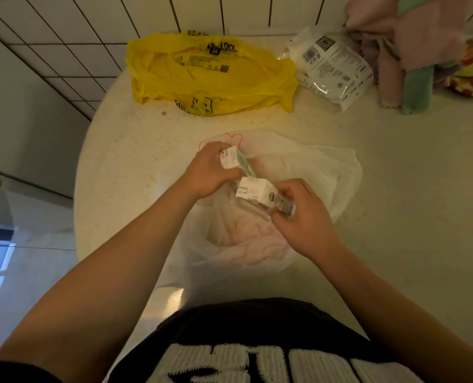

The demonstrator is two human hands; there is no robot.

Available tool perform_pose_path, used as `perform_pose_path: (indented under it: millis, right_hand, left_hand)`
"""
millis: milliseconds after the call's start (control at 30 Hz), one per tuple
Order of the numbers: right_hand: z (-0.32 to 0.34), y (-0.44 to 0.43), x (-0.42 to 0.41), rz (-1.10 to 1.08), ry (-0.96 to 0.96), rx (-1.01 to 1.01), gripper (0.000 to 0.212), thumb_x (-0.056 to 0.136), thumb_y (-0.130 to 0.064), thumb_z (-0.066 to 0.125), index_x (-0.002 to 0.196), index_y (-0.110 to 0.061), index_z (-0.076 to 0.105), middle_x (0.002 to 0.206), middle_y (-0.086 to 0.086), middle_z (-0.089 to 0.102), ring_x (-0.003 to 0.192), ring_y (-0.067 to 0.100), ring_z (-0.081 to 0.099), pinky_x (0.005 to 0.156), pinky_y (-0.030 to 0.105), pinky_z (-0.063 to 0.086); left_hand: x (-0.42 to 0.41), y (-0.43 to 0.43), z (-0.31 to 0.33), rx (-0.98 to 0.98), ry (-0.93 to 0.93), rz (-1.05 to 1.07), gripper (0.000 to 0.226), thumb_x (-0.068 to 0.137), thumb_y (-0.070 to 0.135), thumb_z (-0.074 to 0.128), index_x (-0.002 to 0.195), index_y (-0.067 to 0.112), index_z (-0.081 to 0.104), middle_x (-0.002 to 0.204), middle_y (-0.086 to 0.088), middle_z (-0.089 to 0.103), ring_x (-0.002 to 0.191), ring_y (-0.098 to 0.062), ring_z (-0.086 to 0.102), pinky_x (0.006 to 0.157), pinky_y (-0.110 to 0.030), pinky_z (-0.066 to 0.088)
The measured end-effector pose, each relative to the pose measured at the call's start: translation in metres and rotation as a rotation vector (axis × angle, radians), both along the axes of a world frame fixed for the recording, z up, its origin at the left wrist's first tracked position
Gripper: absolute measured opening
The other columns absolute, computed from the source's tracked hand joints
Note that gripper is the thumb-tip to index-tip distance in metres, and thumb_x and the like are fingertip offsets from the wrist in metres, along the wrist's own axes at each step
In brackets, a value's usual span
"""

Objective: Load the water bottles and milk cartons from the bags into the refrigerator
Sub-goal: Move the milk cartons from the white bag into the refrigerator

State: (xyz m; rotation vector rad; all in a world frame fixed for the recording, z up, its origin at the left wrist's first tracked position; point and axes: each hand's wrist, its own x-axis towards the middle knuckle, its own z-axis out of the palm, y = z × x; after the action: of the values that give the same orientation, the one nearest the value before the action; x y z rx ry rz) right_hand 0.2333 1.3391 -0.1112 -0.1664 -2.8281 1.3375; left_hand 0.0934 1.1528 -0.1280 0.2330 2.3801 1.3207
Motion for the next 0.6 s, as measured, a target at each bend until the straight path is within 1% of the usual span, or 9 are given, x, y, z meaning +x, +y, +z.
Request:
perform_pose_path:
  millis: [67, 100, 167, 267, 300, 367, 433, 533, 600]
  right_hand:
    - [0.015, -0.004, 0.01, -0.073, -0.011, -0.173, 0.029, 0.081, -0.016, 0.074, 0.098, -0.027, 0.053, 0.099, -0.011, 0.06, 0.088, 0.001, 0.057, 0.074, 0.018, 0.047]
    - [0.023, -0.007, 0.014, -0.108, -0.035, -0.302, 0.03, 0.081, -0.013, 0.074, 0.095, -0.027, 0.052, 0.096, -0.011, 0.063, 0.088, 0.0, 0.06, 0.076, 0.017, 0.049]
    - [0.032, -0.012, 0.022, -0.156, -0.079, -0.597, 0.027, 0.082, -0.004, 0.072, 0.096, -0.017, 0.054, 0.097, -0.001, 0.07, 0.091, 0.012, 0.069, 0.077, 0.029, 0.055]
    - [0.042, -0.019, 0.031, -0.19, -0.176, -0.988, 0.018, 0.085, 0.004, 0.062, 0.1, -0.004, 0.055, 0.099, 0.012, 0.072, 0.093, 0.026, 0.07, 0.08, 0.042, 0.055]
    - [0.044, -0.023, 0.034, -0.197, -0.224, -1.114, 0.019, 0.085, 0.005, 0.059, 0.103, -0.003, 0.056, 0.102, 0.013, 0.071, 0.095, 0.029, 0.069, 0.083, 0.048, 0.054]
    - [0.044, -0.031, 0.039, -0.183, -0.332, -1.308, 0.032, 0.083, 0.002, 0.057, 0.115, -0.002, 0.056, 0.116, 0.017, 0.066, 0.106, 0.035, 0.064, 0.095, 0.057, 0.049]
    - [0.044, -0.04, 0.044, -0.118, -0.432, -1.428, 0.044, 0.078, -0.008, 0.057, 0.121, -0.009, 0.059, 0.122, 0.015, 0.063, 0.112, 0.034, 0.061, 0.1, 0.055, 0.046]
    - [0.045, -0.056, 0.052, -0.031, -0.533, -1.454, 0.044, 0.066, -0.025, 0.067, 0.109, -0.018, 0.07, 0.101, 0.007, 0.068, 0.095, 0.024, 0.066, 0.086, 0.042, 0.052]
    - [0.05, -0.071, 0.057, 0.02, -0.578, -1.408, 0.049, 0.07, -0.034, 0.064, 0.115, -0.016, 0.068, 0.102, 0.009, 0.067, 0.092, 0.024, 0.065, 0.079, 0.038, 0.053]
  left_hand:
    - [0.016, -0.006, 0.016, 0.146, -0.034, 0.209, 0.04, 0.074, 0.017, 0.081, 0.11, 0.013, 0.064, 0.102, 0.0, 0.067, 0.09, -0.012, 0.063, 0.072, -0.021, 0.05]
    - [0.025, -0.01, 0.024, 0.242, -0.06, 0.297, 0.032, 0.076, 0.016, 0.079, 0.104, 0.013, 0.065, 0.098, 0.0, 0.069, 0.088, -0.013, 0.064, 0.071, -0.021, 0.05]
    - [0.043, -0.02, 0.037, 0.425, -0.146, 0.448, 0.022, 0.076, 0.022, 0.076, 0.096, 0.016, 0.067, 0.095, -0.003, 0.07, 0.089, -0.015, 0.065, 0.077, -0.027, 0.051]
    - [0.069, -0.037, 0.053, 0.695, -0.329, 0.584, 0.022, 0.082, 0.03, 0.07, 0.097, 0.014, 0.065, 0.091, -0.006, 0.069, 0.094, -0.022, 0.065, 0.092, -0.04, 0.051]
    - [0.079, -0.042, 0.059, 0.755, -0.368, 0.603, 0.021, 0.088, 0.032, 0.066, 0.097, 0.013, 0.065, 0.092, -0.007, 0.068, 0.094, -0.024, 0.064, 0.093, -0.04, 0.051]
    - [0.098, -0.05, 0.071, 0.8, -0.412, 0.629, 0.022, 0.09, 0.036, 0.06, 0.097, 0.015, 0.064, 0.097, -0.008, 0.066, 0.097, -0.025, 0.062, 0.095, -0.04, 0.049]
    - [0.121, -0.059, 0.079, 0.845, -0.474, 0.664, 0.037, 0.085, 0.044, 0.058, 0.107, 0.015, 0.064, 0.102, -0.009, 0.069, 0.098, -0.025, 0.063, 0.098, -0.043, 0.047]
    - [0.153, -0.077, 0.085, 0.929, -0.608, 0.687, 0.055, 0.093, 0.054, 0.047, 0.126, 0.012, 0.06, 0.106, -0.011, 0.071, 0.087, -0.025, 0.066, 0.084, -0.041, 0.054]
    - [0.176, -0.09, 0.086, 0.977, -0.678, 0.71, 0.059, 0.096, 0.056, 0.042, 0.132, 0.012, 0.056, 0.114, -0.014, 0.069, 0.082, -0.026, 0.065, 0.081, -0.04, 0.052]
